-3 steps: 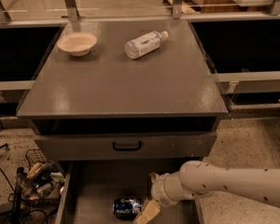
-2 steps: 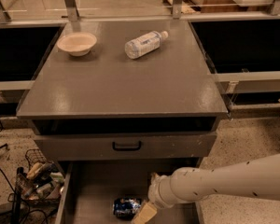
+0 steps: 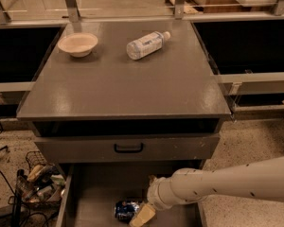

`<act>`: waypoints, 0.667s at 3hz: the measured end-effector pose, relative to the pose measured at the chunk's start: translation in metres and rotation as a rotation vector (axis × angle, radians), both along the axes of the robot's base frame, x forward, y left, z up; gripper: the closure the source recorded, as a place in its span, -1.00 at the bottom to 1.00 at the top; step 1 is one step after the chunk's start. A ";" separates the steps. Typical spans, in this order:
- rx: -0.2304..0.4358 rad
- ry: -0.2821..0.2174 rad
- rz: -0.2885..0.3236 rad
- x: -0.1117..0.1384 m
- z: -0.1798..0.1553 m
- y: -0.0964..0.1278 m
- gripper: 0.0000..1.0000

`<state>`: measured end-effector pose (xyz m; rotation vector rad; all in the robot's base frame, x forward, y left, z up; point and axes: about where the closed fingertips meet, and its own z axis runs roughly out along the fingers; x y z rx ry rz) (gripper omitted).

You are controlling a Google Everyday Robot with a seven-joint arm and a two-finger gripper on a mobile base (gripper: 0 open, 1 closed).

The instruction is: Pick pepsi can from middle drawer and place on counter

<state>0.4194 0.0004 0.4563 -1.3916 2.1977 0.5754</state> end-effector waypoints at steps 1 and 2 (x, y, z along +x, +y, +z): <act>0.017 0.005 0.013 0.003 -0.006 0.010 -1.00; 0.034 0.035 0.038 0.005 -0.020 0.022 -1.00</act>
Offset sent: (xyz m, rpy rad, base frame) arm 0.0063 0.0236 -0.0171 0.0336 0.0190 0.0359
